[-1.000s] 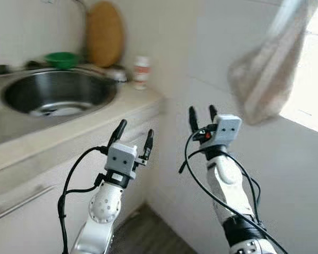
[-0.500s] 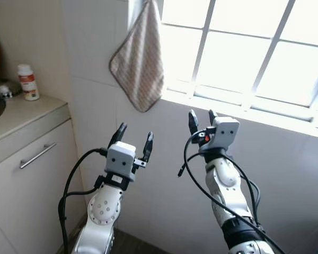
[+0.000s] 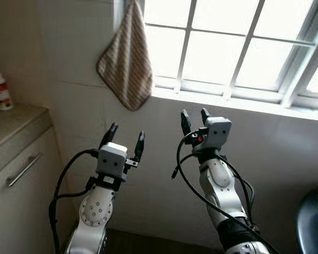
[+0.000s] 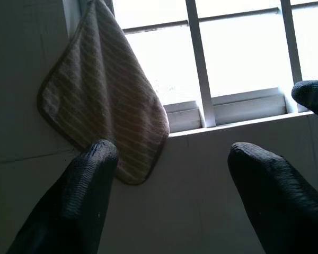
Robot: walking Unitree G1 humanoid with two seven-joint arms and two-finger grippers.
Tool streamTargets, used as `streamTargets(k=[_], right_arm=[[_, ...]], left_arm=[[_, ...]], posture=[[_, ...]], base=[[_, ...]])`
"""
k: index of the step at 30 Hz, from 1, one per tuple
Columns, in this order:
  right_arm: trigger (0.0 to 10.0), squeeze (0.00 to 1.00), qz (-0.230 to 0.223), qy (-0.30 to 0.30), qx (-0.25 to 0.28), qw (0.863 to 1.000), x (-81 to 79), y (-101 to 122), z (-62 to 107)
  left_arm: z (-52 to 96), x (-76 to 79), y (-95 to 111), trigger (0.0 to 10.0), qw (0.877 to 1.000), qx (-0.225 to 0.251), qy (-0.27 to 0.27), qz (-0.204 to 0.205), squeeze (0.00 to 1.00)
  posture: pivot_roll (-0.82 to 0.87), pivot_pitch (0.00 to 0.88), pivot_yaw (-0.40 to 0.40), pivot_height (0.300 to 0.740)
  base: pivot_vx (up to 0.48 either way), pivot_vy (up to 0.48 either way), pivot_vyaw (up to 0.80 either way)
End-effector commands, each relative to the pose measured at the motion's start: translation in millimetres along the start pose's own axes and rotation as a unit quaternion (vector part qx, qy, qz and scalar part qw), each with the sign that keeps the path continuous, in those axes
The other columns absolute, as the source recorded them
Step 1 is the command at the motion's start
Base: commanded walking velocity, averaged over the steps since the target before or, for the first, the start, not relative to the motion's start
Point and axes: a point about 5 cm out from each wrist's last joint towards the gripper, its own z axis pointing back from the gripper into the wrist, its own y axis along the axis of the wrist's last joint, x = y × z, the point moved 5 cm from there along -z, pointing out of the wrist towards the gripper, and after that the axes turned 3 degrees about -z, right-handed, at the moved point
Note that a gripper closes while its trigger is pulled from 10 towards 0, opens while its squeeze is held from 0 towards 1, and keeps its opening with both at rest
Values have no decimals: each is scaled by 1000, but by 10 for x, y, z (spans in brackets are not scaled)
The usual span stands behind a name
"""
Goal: Kitchen organization
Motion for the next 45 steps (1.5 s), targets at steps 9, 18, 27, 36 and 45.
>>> streamTargets(k=[9,18,27,36,45], right_arm=[[10000,0,8,-19,-2,1000,114,13,-2],[10000,0,17,-46,-2,999,218,18,-7],[10000,0,25,-62,-8,998,274,-6,-2],[10000,0,30,-71,-11,997,301,-15,-3],[10000,0,48,-66,-17,997,279,-38,0]], left_arm=[[-26,123,33,10000,1000,4,-23,-1,0],[-31,97,57,10000,1000,11,-17,6,0],[-31,96,57,10000,1000,12,-16,7,0],[-29,99,58,10000,1000,12,-16,6,0],[-27,112,12,10000,1000,-1,-21,-2,0]], posture=[[69,0,-67,740],[70,0,-66,740],[70,0,-67,740],[68,0,-68,740],[69,0,-68,740]], base=[[0,-248,-800],[0,-312,-800],[0,0,-800],[0,0,-800],[0,-236,-677]])
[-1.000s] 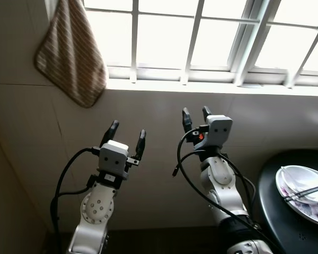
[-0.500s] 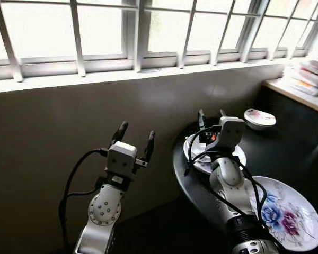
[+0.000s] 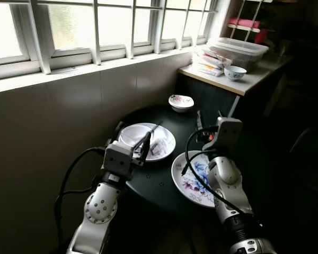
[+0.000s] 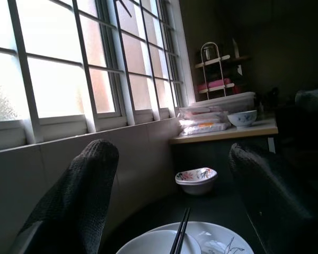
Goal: Kitchen organization
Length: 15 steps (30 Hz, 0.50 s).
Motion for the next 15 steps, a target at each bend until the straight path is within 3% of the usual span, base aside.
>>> streamTargets(k=[1,5,15], right_arm=[[10000,0,12,6,1,1000,-19,15,-17],[10000,0,14,6,-4,1000,-23,-7,-8],[10000,0,-5,-20,-51,998,62,-183,25]], left_arm=[[-8,36,2,10000,1000,-1,-4,0,0],[-8,40,13,10000,1000,3,-2,4,0],[-4,32,0,10000,1000,0,-1,4,0]], posture=[[69,0,-68,740],[69,0,-67,740],[69,0,-65,740]], base=[[0,-465,0],[0,-465,0],[0,0,0]])
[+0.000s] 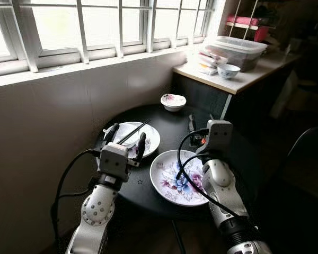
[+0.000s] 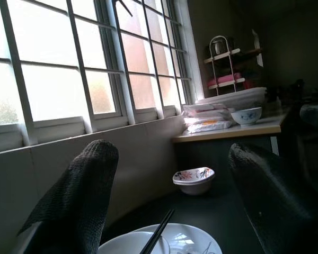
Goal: Kitchen organization
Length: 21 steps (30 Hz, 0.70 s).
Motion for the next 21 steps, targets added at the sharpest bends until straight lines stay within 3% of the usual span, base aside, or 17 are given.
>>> streamTargets(k=[1,5,6,7,9,13,15,21], right_arm=[[10000,0,-9,-33,-29,999,192,-100,7],[10000,0,1,-72,-71,995,377,-262,58],[10000,0,12,-99,-93,991,509,-348,102],[10000,0,12,-99,-93,991,509,-348,102],[10000,0,22,-133,-119,984,695,-438,166],[10000,0,22,-152,-147,977,827,-528,225],[10000,0,-7,-180,-200,963,962,-721,345],[10000,0,-74,-199,-268,940,956,-983,487]], left_arm=[[-8,72,12,10000,1000,2,-12,1,0],[0,70,-1,10000,1000,-1,-11,0,0],[8,75,-8,10000,1000,-2,-12,0,0],[8,75,-8,10000,1000,-2,-12,0,0],[21,77,-19,10000,1000,-4,-13,-1,0],[33,80,-33,10000,1000,-7,-13,-1,0],[39,96,-48,10000,1000,-10,-15,-1,0],[21,101,-50,10000,1000,-11,-17,-1,0]], posture=[[70,0,-67,740],[70,0,-67,740],[71,0,-70,740],[71,0,-70,740],[71,0,-71,740],[70,0,-71,740],[62,0,-67,740],[59,0,-66,740]], base=[[0,0,0],[0,0,0],[0,0,0],[0,0,0],[0,0,0],[0,0,0],[0,0,0],[0,0,0]])
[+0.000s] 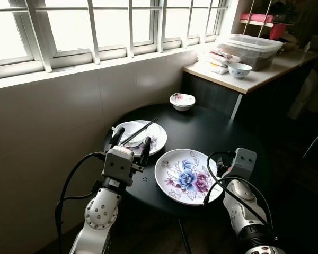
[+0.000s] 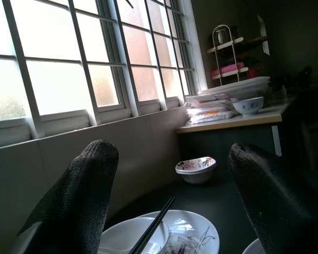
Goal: Kitchen organization
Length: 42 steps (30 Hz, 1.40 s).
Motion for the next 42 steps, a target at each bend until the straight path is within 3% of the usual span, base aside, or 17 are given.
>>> streamTargets(k=[1,10,22,32,33,34,35,42], right_arm=[[10000,0,-20,-2,-27,999,11,-91,1],[10000,0,-38,-6,-69,997,-8,-243,12],[10000,0,-133,28,-168,976,-189,-544,70],[10000,0,-153,33,-178,972,-221,-560,84],[4745,0,-164,36,-175,970,-240,-547,85],[3333,0,-177,36,-173,968,-253,-532,86],[0,0,-189,34,-171,966,-257,-522,88],[0,0,-244,7,-177,954,-221,-528,100]], left_arm=[[-17,26,-8,10000,1000,-2,-6,-5,0],[1,1,-26,10000,1000,-6,-4,-9,0],[-6,6,-37,10000,1000,-9,-4,-11,0],[-14,6,-39,10000,1000,-10,-4,-12,0],[-14,7,-38,10000,1000,-9,-4,-12,0],[-15,8,-38,10000,1000,-9,-4,-12,0],[-15,6,-39,10000,1000,-10,-4,-12,0],[-13,6,-40,10000,1000,-10,-4,-12,0]], posture=[[59,0,-66,740],[67,0,-68,740],[64,0,-66,740],[64,0,-65,740],[64,0,-65,740],[64,0,-65,740],[64,0,-65,740],[64,0,-66,740]], base=[[0,0,0],[0,0,0],[0,0,0],[0,0,0],[0,0,0],[0,0,0],[0,0,0],[0,0,0]])
